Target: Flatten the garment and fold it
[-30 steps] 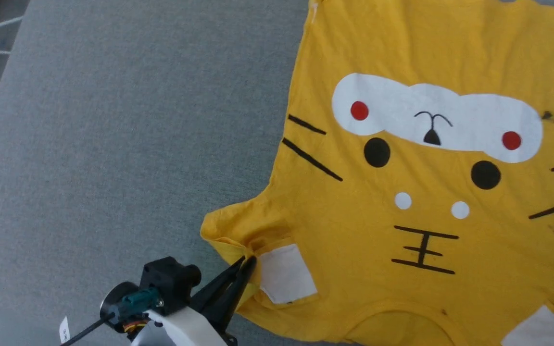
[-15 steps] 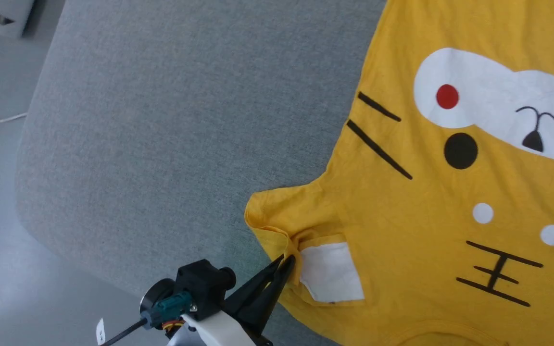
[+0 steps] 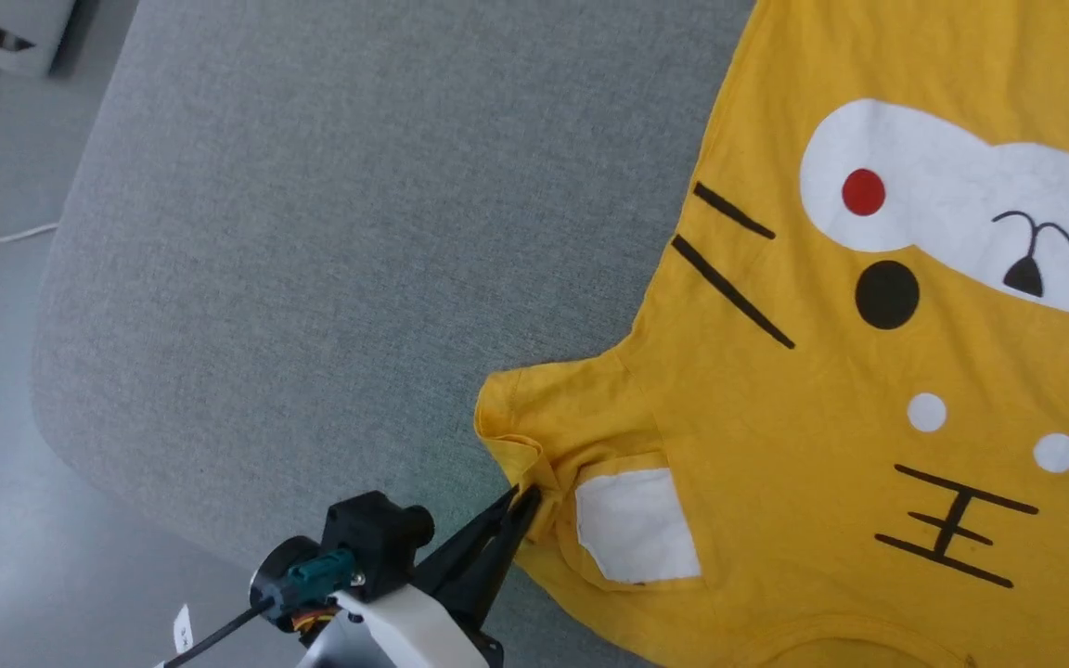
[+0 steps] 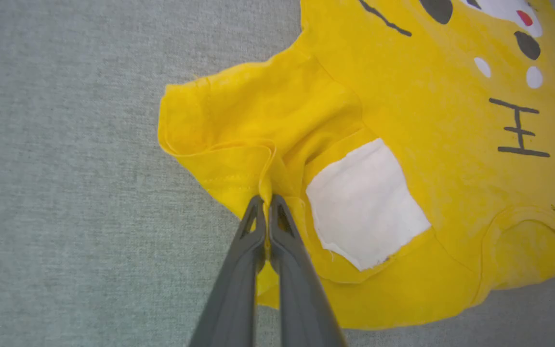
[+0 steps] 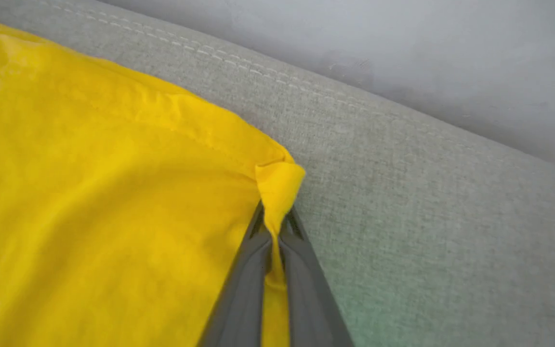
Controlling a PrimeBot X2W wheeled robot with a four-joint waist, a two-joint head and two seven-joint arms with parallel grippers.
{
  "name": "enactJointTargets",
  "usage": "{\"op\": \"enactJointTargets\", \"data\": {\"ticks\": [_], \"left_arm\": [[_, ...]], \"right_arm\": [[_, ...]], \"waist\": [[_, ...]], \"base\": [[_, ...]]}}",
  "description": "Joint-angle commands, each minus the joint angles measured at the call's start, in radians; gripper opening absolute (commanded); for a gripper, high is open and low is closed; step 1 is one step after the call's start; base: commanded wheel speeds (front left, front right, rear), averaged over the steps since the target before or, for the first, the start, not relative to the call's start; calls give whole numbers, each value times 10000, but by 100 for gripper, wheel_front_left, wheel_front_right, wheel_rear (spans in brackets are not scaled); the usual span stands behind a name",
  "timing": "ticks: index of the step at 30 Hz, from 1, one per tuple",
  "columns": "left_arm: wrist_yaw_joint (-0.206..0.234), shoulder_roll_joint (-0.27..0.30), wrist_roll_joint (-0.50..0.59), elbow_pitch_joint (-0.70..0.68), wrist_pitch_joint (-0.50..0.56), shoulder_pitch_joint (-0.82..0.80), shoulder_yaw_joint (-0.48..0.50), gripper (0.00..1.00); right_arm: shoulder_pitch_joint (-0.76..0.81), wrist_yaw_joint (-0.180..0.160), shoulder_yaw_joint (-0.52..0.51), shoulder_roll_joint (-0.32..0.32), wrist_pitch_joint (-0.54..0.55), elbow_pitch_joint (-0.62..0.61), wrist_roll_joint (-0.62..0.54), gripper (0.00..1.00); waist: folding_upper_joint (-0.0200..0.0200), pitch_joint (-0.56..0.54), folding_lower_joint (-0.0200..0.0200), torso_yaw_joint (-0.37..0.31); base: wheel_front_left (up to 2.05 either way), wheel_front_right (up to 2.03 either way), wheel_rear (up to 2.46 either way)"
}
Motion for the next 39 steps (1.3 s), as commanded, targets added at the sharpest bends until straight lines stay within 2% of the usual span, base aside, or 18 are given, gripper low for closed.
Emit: {"op": "enactJointTargets", "data": {"ticks": [1, 5, 9, 15, 18, 22, 28, 31, 35, 39], "left_arm": [[85, 88, -77, 61, -7, -75, 82, 0], [368, 400, 131, 150, 163, 121, 163, 0], [656, 641, 43, 84, 314, 518, 313, 0], [1083, 930, -254, 21, 379, 1244, 630, 0], [1209, 974, -522, 15, 324, 1609, 793, 0], [1224, 959, -920, 192, 159, 1962, 1009, 0], [1172, 1019, -1103, 647, -56, 2213, 1142, 0], [1141, 964, -1195, 833, -158, 2223, 1194, 0], [1115, 887, -1264, 1021, -273, 2186, 1241, 0], [1061, 848, -1259, 1141, -280, 2088, 1192, 0]], "right_arm": [[1095, -7, 185, 162, 165, 501, 205, 0], [2002, -7, -128, 403, -176, 426, 946, 0], [3372, -7, -91, 360, -387, -325, 1523, 0], [5749, -7, -759, 592, -715, -2314, 2365, 0], [7118, -7, -1218, 769, -477, -3562, 2555, 0], [8813, -7, -1971, 1348, 244, -5251, 2793, 0], [11177, -7, -2976, 2497, 1629, -7587, 2743, 0], [11988, -7, -3305, 3099, 1993, -8228, 2573, 0], [12626, -7, -3194, 3620, 2192, -8265, 2299, 0], [12753, -7, -2909, 3686, 2088, -7871, 2048, 0]], "waist": [[0, -892, 1, -696], [0, -1804, 1, -1309], [0, -2664, 1, -2008], [0, -3781, 1, -3081], [0, -4138, 1, -3527], [0, -4486, 1, -3990], [0, -4675, 1, -4267], [0, -4668, 1, -4264], [0, -4635, 1, -4226], [0, -4661, 1, -4098]], "base": [[0, 0, 0], [0, 0, 0], [0, 0, 0], [0, 0, 0], [0, 0, 0], [0, 0, 0], [0, 0, 0], [0, 0, 0], [0, 0, 0], [0, 0, 0]]}}
